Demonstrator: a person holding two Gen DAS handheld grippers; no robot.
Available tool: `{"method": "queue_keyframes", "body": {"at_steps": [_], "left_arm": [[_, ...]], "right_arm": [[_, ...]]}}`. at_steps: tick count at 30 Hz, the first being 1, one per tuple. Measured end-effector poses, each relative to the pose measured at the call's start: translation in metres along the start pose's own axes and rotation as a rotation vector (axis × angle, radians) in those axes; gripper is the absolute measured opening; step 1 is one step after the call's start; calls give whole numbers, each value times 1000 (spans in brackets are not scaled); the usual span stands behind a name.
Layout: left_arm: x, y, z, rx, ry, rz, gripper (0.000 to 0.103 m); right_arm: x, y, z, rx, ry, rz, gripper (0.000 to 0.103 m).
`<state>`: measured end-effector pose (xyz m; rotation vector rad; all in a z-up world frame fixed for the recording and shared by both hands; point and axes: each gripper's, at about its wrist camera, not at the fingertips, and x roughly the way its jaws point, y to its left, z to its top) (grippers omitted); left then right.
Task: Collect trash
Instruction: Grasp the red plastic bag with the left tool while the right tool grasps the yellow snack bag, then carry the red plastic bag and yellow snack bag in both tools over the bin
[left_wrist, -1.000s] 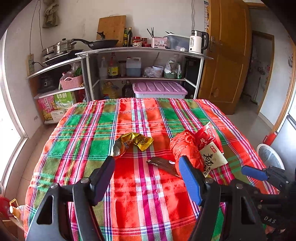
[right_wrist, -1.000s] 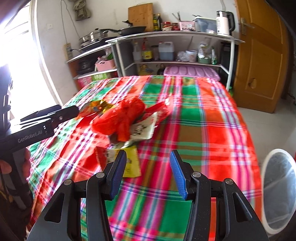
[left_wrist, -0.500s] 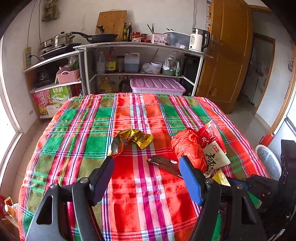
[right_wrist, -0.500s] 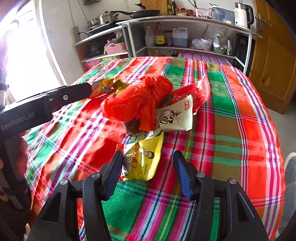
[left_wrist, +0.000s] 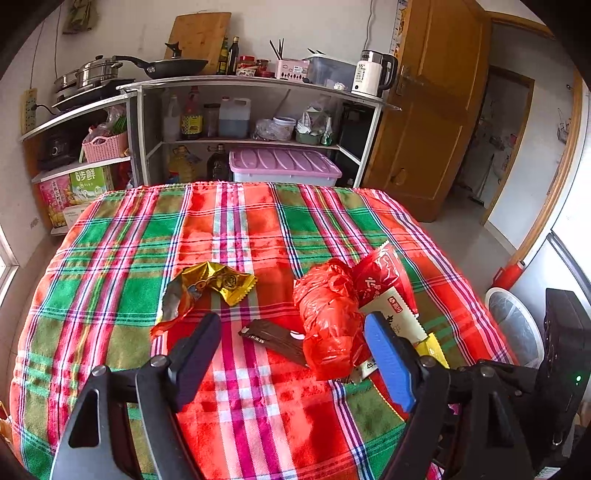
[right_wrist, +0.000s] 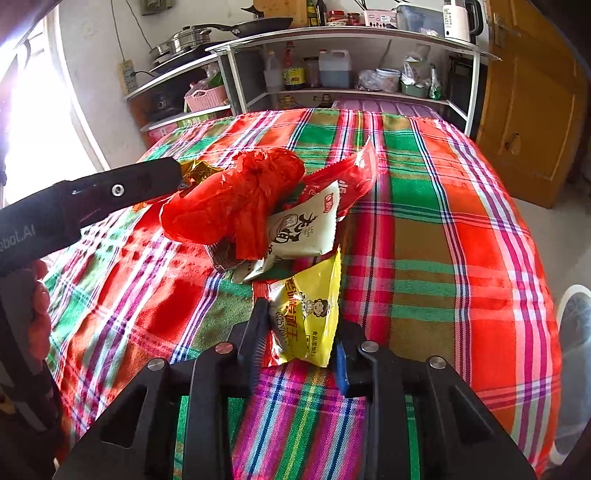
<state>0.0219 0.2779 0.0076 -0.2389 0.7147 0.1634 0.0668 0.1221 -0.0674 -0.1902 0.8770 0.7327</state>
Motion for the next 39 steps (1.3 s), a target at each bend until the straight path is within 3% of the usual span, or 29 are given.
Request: {"method": "queue_keyframes", "body": {"at_steps": [18, 25, 39], "left_arm": [[45, -20, 4, 33, 78, 18, 81], [50, -22, 2, 46, 96, 18, 53], [33, -18, 1, 36, 64, 39, 46]], "right_arm": [[-4, -12, 2, 33, -7, -32, 30], [-5, -14, 2, 40, -10, -29, 30], [-12, -15, 0, 39, -33, -49, 29]]}}
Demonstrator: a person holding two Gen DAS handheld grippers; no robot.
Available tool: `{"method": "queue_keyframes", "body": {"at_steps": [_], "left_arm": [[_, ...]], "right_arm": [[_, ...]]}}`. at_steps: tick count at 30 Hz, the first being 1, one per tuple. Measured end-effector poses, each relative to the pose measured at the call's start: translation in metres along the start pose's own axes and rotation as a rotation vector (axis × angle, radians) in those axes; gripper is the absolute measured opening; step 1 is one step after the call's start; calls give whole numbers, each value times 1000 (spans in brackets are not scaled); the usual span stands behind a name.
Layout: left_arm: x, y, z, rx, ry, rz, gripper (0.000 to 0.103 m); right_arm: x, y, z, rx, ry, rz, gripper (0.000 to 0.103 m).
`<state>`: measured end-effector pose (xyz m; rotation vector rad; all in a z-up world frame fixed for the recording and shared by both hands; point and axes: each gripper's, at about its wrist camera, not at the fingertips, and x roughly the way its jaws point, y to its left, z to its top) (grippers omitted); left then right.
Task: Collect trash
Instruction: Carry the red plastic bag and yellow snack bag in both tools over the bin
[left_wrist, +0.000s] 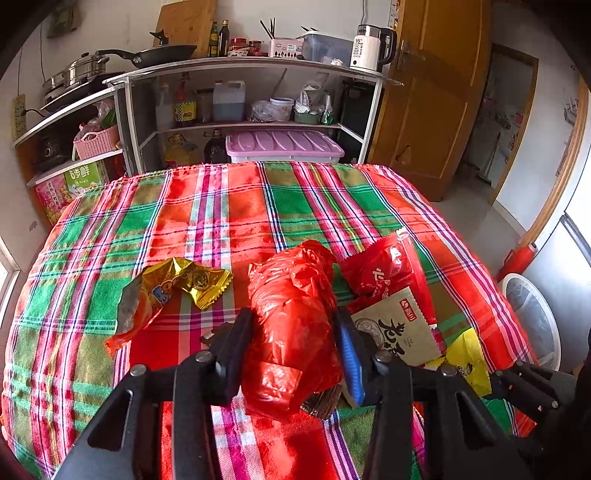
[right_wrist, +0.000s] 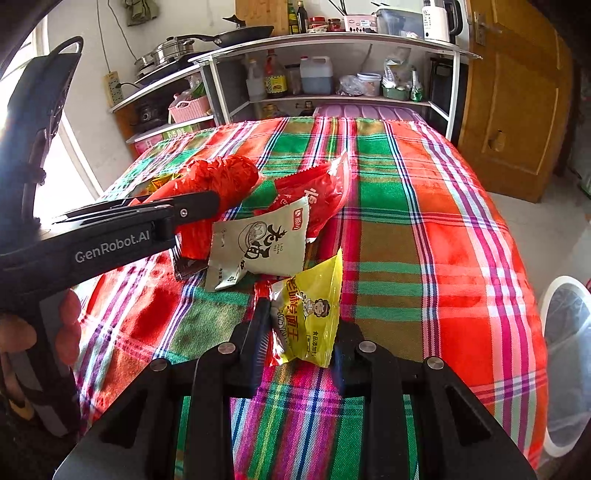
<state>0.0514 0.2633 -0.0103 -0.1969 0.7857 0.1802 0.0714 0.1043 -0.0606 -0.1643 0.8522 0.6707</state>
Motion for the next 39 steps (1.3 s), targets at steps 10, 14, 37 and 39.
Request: {"method": "queue_keyframes", "body": {"at_steps": [10, 14, 37, 39], "left_arm": [[-24, -13, 0, 32, -45, 20, 46], [-34, -26, -1, 48, -64, 3, 46], [-44, -140, -4, 220, -87, -118, 46], [-44, -151, -4, 235, -87, -133, 46]], "right_arm": [[-17, -6, -7, 12, -41, -17, 25], [-28, -12, -8, 20, -65, -26, 25], [-101, -98, -27, 184, -199, -141, 25], [-106, -107, -29, 202, -207, -154, 25]]}}
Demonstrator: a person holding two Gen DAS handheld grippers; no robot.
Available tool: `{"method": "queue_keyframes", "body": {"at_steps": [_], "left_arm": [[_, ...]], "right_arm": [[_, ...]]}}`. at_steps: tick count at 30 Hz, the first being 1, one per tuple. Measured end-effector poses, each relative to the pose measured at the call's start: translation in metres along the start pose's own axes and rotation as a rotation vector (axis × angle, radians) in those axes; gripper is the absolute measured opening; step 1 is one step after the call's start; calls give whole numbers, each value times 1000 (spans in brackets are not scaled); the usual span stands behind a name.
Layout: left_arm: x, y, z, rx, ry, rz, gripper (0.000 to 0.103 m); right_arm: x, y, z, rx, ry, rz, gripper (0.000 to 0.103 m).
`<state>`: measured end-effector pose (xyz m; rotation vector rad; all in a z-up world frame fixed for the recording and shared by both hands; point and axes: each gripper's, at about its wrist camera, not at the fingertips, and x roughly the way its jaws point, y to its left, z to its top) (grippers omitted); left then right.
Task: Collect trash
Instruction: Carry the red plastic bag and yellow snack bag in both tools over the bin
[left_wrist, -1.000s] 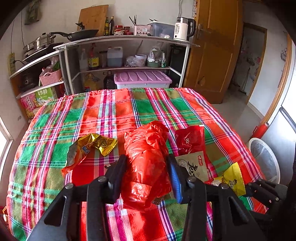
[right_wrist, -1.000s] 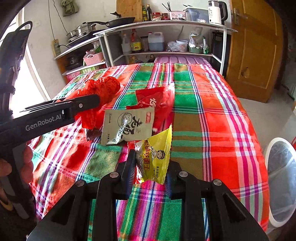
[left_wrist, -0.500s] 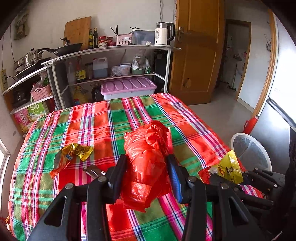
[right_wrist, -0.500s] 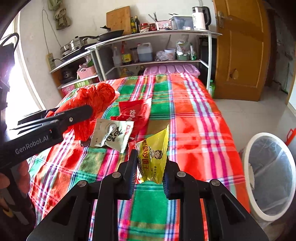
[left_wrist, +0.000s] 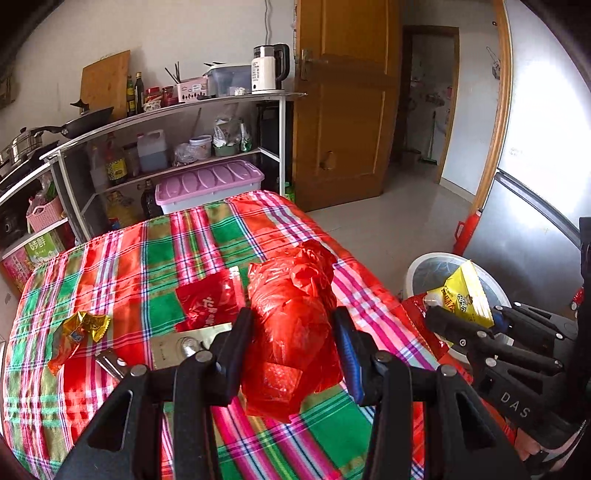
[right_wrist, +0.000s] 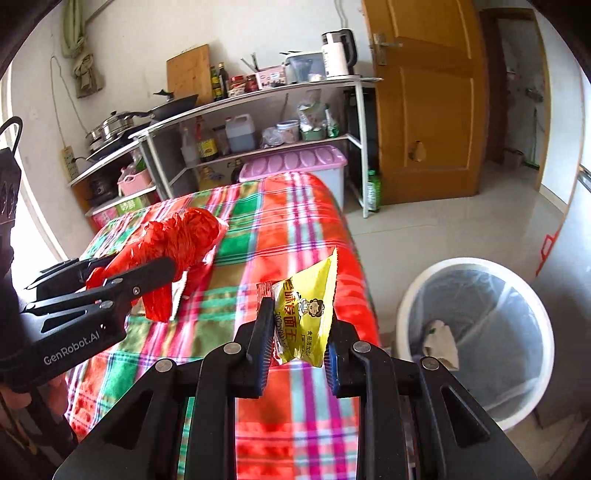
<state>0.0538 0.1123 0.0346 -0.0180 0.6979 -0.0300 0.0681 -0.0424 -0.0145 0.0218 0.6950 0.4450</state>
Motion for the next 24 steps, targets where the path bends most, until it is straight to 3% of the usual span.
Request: {"method": "queue_keyframes", "body": {"at_steps": [24], "left_arm": [[39, -148, 20, 177, 27, -223, 46]], "right_arm": [[-50, -133, -8, 155, -29, -256, 25]]}}
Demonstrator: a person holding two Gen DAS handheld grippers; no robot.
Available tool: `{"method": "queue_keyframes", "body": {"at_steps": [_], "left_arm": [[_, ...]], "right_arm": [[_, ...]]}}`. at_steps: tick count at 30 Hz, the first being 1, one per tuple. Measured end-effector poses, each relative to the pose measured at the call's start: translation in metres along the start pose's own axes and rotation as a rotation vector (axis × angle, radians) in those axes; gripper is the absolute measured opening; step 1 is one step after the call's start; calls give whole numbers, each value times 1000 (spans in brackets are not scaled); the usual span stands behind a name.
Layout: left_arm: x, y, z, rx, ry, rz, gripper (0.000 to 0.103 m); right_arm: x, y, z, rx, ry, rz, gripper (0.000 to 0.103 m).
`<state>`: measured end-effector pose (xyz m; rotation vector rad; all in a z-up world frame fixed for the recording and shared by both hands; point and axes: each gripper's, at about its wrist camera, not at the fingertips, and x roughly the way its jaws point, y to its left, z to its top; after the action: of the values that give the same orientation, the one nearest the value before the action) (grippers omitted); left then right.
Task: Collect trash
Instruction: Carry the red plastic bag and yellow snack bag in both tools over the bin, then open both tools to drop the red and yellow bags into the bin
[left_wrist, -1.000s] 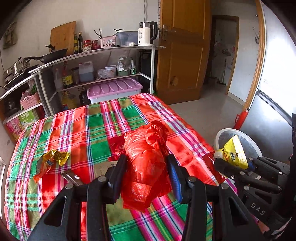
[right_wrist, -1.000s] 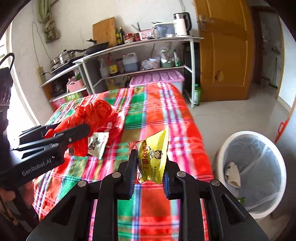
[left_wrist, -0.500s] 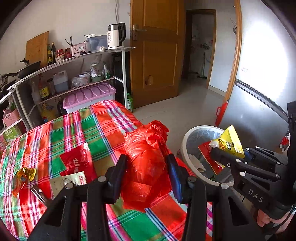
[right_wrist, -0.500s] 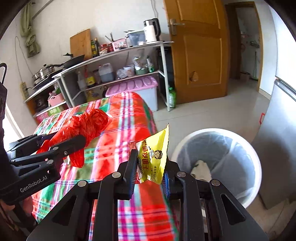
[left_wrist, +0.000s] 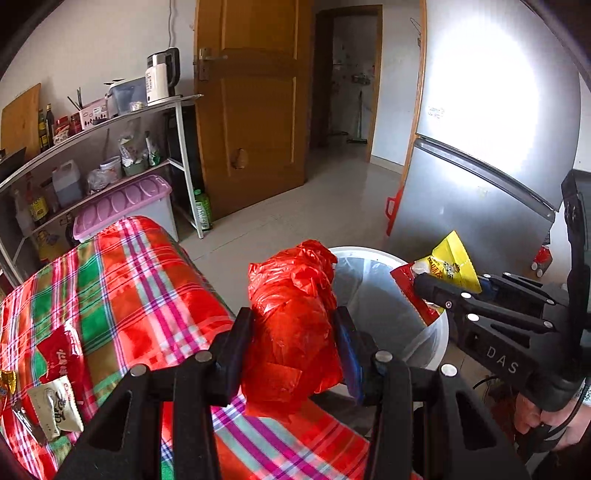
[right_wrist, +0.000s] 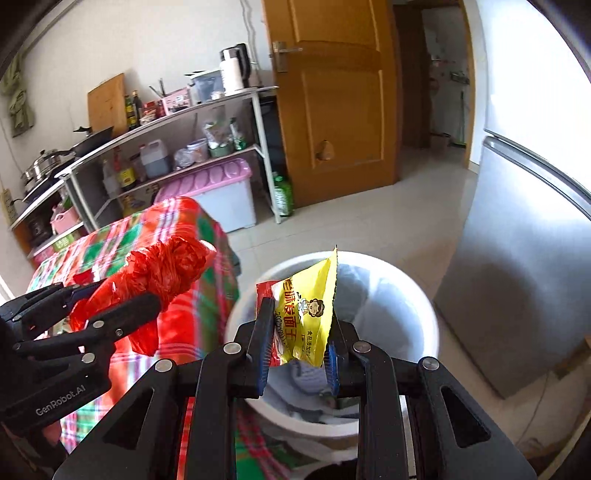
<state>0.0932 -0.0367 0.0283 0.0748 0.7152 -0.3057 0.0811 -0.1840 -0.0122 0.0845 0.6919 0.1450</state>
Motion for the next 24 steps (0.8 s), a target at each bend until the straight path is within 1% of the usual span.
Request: {"method": "queue_keyframes", "body": {"at_steps": [2, 5, 8, 13, 15, 24], "left_arm": [[9, -8, 2, 4, 18, -20, 46], [20, -21, 2, 28, 34, -21, 46], [35, -27, 2, 25, 65, -25, 46], [54, -35, -2, 37, 117, -30, 46], [59, -35, -3, 27, 132, -34, 46], [74, -33, -7, 9, 166, -21, 48]], "right_arm": [[3, -12, -2, 6, 13, -23, 25], [10, -30, -3, 26, 43, -45, 25], [19, -42, -5, 21, 71, -69, 25], [35, -51, -6, 17, 109, -86, 25], [42, -54, -7, 17, 123, -89, 25], [68, -60, -13, 4, 183, -101, 26]]}}
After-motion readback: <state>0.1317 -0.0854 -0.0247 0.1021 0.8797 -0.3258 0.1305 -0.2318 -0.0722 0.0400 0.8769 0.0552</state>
